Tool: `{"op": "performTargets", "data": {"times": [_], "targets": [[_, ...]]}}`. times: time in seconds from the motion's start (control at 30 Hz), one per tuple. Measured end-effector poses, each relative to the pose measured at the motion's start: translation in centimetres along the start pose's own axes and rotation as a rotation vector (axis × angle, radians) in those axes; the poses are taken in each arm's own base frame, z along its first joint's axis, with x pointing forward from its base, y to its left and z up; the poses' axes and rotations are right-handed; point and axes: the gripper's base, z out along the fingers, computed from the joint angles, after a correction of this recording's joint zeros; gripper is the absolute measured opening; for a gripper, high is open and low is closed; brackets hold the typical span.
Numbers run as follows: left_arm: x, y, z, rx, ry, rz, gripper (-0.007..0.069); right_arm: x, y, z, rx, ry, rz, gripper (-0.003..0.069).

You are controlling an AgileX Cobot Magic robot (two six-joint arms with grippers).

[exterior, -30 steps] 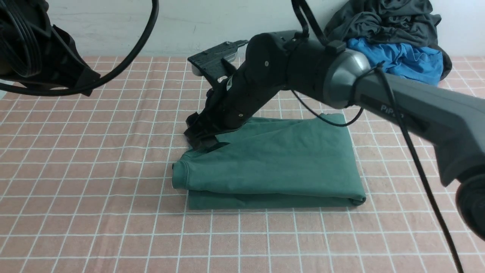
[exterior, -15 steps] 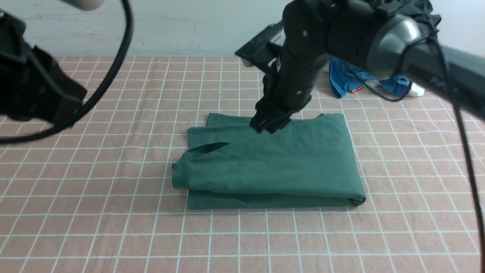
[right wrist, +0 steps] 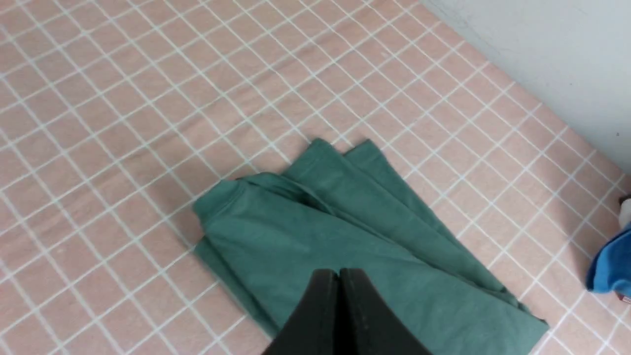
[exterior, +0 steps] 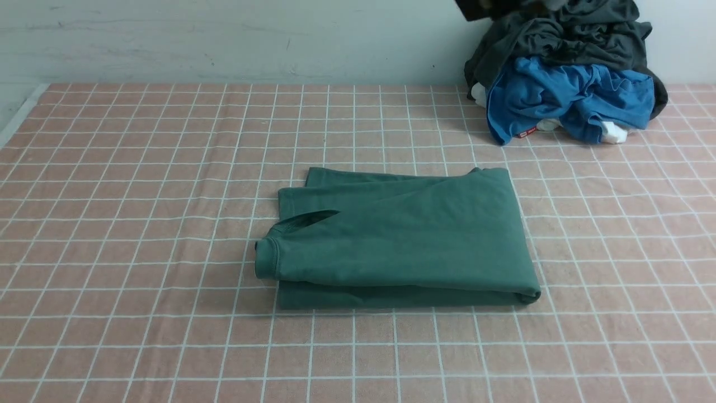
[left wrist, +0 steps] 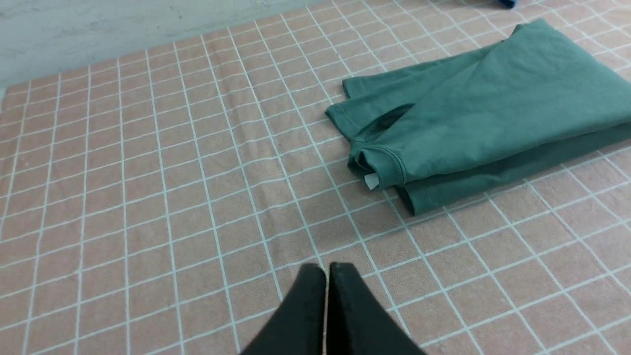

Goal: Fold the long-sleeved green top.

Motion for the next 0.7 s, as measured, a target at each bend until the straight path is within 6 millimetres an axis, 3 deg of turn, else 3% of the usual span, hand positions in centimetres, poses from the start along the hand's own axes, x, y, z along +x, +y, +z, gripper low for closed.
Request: {"op": "performTargets", "data": {"times": [0.1, 0.27, 0.3, 0.47, 0.5, 0.53, 0.7], "targets": [[1.4, -0.1, -0.1, -0.003, -0.04, 0.0, -0.0003, 1.6, 0.8, -1.7, -0.021, -0.02, -0.009, -0.0014], [3.0, -0.3, -0.1, -0.01, -0.116, 0.0, -0.0003, 5.8, 2.6, -5.4, -0.019, -0.242, -0.037, -0.0014], [3.0, -0.3, -0.1, -0.01, -0.119, 0.0, -0.0003, 6.2, 2.7, -5.2, -0.022, -0.24, -0.037, -0.0014], [3.2, -0.3, 0.2, -0.01, -0.113, 0.0, -0.0003, 11.7, 4.0, -9.0, 0.063, -0.467, -0.087, -0.0014], [3.2, -0.3, 0.2, -0.01, -0.112, 0.0, -0.0003, 11.9, 4.1, -9.2, 0.067, -0.473, -0.09, -0.0014], [3.3, -0.3, 0.2, -0.01, -0.112, 0.0, -0.0003, 13.7, 4.4, -10.1, 0.1, -0.531, -0.117, -0.0014], [3.3, -0.3, 0.2, -0.01, -0.112, 0.0, -0.0003, 17.2, 5.2, -12.2, 0.158, -0.668, -0.131, -0.0014]]}}
